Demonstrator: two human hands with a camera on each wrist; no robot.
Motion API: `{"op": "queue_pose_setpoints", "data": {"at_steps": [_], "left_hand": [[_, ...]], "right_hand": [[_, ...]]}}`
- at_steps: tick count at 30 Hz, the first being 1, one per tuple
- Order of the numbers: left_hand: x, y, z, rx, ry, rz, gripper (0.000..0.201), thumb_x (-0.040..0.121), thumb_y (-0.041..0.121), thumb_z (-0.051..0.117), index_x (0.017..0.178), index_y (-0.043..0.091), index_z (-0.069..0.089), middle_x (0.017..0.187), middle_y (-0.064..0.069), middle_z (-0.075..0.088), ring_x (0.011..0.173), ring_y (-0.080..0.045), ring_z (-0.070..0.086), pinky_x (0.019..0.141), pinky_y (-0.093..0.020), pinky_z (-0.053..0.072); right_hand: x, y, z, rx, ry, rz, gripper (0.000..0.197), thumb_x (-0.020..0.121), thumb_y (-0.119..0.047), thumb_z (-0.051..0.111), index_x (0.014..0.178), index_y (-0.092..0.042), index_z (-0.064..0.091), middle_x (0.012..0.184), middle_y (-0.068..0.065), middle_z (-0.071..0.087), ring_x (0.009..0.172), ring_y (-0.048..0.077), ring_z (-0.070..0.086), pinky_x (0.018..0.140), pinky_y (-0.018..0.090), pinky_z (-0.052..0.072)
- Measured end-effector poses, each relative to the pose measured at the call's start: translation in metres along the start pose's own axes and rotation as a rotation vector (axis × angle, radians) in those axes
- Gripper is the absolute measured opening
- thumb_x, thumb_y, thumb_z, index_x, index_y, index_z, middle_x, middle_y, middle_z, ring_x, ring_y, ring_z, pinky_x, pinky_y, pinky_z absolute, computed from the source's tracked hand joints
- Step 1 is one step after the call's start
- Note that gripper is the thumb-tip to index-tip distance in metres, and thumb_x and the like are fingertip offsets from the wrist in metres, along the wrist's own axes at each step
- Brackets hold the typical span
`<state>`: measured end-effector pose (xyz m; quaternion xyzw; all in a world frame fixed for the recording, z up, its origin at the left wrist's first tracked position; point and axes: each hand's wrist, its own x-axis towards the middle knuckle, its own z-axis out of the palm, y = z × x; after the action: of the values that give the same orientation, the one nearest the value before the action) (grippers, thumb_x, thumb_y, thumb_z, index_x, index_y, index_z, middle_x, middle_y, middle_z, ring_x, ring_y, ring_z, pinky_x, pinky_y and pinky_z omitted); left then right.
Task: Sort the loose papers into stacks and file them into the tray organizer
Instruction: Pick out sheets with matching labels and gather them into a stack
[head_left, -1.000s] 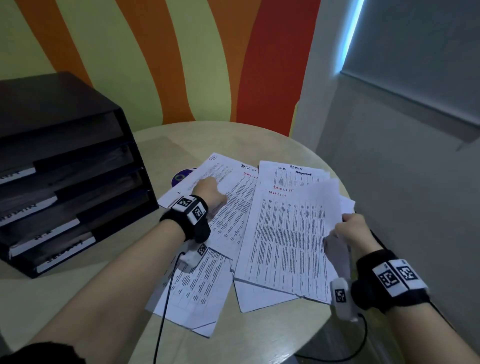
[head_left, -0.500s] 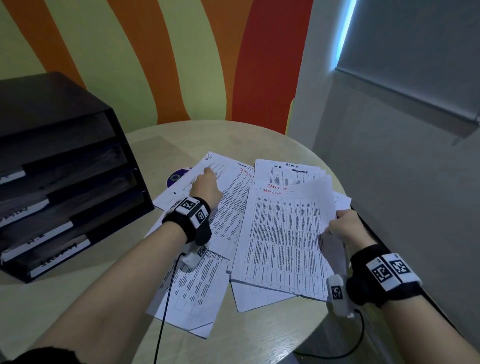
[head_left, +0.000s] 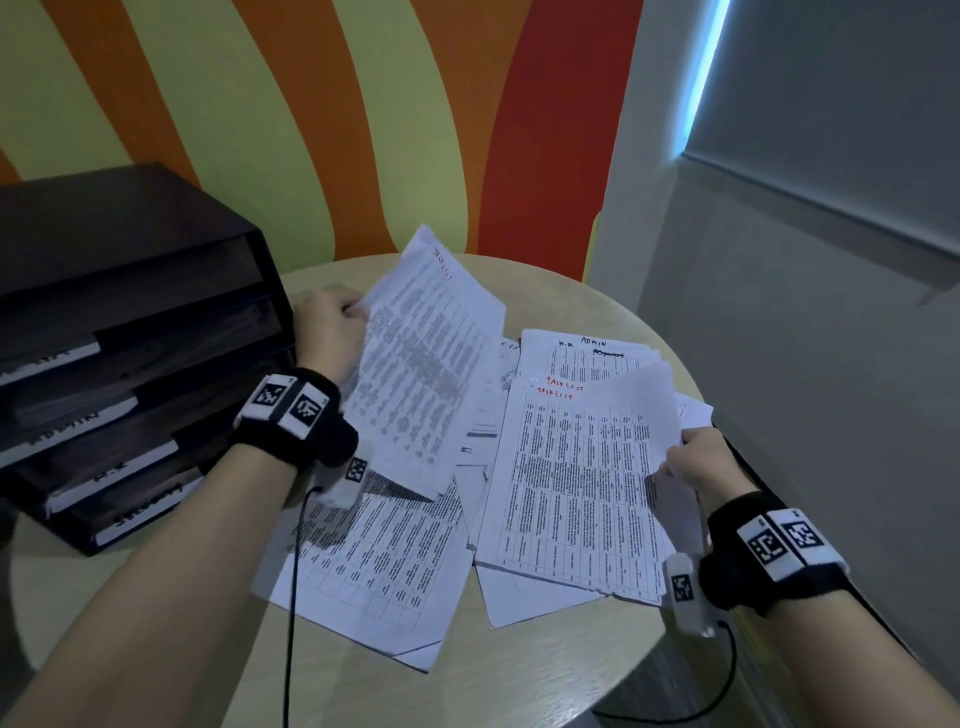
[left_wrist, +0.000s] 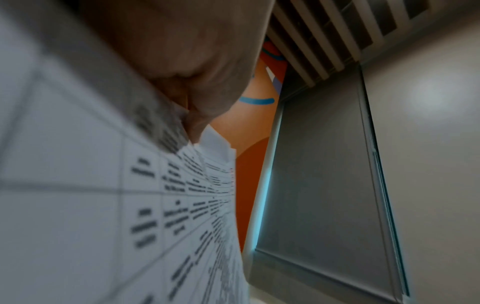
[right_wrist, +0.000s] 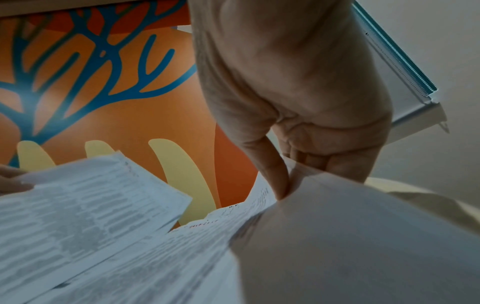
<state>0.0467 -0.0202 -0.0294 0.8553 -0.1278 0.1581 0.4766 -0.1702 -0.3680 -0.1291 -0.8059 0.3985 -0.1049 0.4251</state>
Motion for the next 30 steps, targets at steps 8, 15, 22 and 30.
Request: {"op": "queue_pose_setpoints", "data": {"at_steps": [8, 15, 22, 30], "left_hand": [[-0.014, 0.005, -0.012, -0.113, -0.210, -0.195, 0.008, 0.093, 0.008, 0.057, 0.099, 0.009, 0.053, 0.089, -0.008, 0.058, 0.078, -0.019, 0.053, 0.061, -0.024, 0.039], [-0.014, -0.025, 0.025, 0.178, -0.449, -0.336, 0.028, 0.084, 0.009, 0.072, 0.110, 0.007, 0.060, 0.106, -0.011, 0.063, 0.092, -0.026, 0.059, 0.075, -0.028, 0.044], [-0.010, -0.030, 0.018, 0.329, -0.305, -0.316, 0.006, 0.090, -0.001, 0.053, 0.084, 0.000, 0.052, 0.077, -0.012, 0.050, 0.072, -0.028, 0.051, 0.063, -0.032, 0.038], [-0.012, 0.009, -0.008, -0.458, -0.149, -0.325, 0.017, 0.095, 0.003, 0.057, 0.111, 0.006, 0.062, 0.092, -0.006, 0.067, 0.082, -0.021, 0.064, 0.066, -0.028, 0.052]], "right_hand": [[-0.001, -0.001, 0.002, 0.022, -0.001, 0.022, 0.030, 0.080, 0.011, 0.041, 0.055, -0.005, 0.047, 0.064, 0.014, 0.054, 0.065, 0.026, 0.047, 0.057, 0.026, 0.031], [-0.004, -0.002, 0.002, 0.037, -0.001, 0.045, 0.028, 0.080, 0.009, 0.042, 0.057, -0.006, 0.048, 0.062, 0.013, 0.053, 0.065, 0.026, 0.048, 0.060, 0.028, 0.034], [-0.008, -0.004, 0.001, 0.064, -0.012, 0.066, 0.028, 0.079, 0.008, 0.042, 0.056, -0.008, 0.047, 0.061, 0.013, 0.051, 0.063, 0.025, 0.047, 0.061, 0.031, 0.035], [-0.021, -0.019, -0.006, 0.168, -0.088, 0.076, 0.038, 0.084, 0.020, 0.035, 0.062, -0.010, 0.034, 0.060, 0.003, 0.036, 0.058, 0.018, 0.033, 0.049, 0.020, 0.024]]}}
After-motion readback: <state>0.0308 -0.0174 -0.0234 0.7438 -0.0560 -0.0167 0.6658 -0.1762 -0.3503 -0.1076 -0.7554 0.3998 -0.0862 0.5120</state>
